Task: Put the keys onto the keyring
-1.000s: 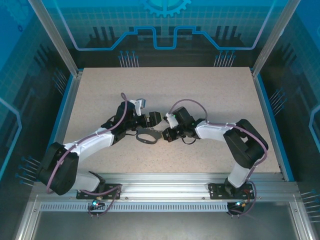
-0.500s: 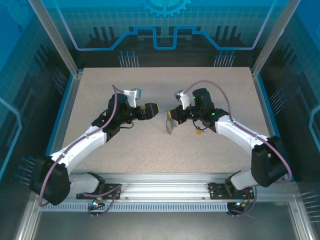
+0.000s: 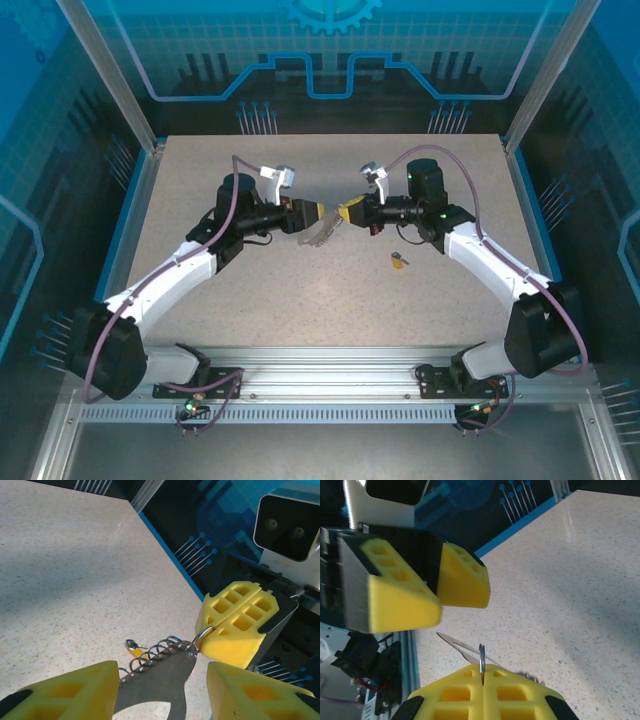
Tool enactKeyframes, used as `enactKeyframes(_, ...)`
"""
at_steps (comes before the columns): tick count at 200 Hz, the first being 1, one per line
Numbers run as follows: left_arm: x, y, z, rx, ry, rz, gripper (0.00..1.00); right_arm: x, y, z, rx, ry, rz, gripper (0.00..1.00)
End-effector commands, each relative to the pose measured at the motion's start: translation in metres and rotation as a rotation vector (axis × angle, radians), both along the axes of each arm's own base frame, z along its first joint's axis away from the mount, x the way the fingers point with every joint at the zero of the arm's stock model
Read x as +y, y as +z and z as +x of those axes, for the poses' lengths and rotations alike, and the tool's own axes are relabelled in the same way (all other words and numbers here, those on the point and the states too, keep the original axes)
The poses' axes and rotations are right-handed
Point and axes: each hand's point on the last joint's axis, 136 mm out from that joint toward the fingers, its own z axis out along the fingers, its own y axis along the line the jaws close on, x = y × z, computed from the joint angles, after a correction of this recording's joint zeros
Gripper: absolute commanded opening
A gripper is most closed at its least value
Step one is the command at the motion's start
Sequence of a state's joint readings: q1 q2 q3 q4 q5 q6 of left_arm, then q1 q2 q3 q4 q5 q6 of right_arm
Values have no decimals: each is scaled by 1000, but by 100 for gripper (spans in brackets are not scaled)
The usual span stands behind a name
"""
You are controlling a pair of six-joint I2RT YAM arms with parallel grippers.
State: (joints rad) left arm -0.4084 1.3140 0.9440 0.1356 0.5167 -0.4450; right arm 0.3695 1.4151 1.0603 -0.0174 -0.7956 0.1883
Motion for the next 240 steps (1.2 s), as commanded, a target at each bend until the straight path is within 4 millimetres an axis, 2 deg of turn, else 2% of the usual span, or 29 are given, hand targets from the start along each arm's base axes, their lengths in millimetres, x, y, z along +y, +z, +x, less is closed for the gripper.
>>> enactKeyframes(1,-10,30,-4,-95,-106,-61,45,1,23,-4,-34,70,82,0)
enactKeyframes(45,-19,42,-16,-127,-203,-117,42,5,21,-10,0,124,113,0)
enactKeyframes(91,-23,46,-16,-136,-226,-164,41,6,20,-12,9,129,122,0)
enactKeyframes(179,-25,44,-17,-118,-244,-197,33,9,18,-11,17,114,133,0)
enactKeyframes(240,-26,31,-15,-89,-235,-196,34,8,17,-10,17,99,133,0)
